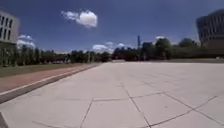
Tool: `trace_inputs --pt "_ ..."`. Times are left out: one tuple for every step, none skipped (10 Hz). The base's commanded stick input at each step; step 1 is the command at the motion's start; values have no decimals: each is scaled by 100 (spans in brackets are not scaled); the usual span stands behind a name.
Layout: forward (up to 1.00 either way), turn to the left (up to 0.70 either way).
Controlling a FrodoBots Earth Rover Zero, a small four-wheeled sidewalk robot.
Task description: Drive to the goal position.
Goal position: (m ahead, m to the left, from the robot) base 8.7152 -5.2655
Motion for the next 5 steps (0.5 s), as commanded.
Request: trace_inputs --pt "50 0" --pt "50 0" --pt "50 0" --pt "50 0" --pt "50 0"
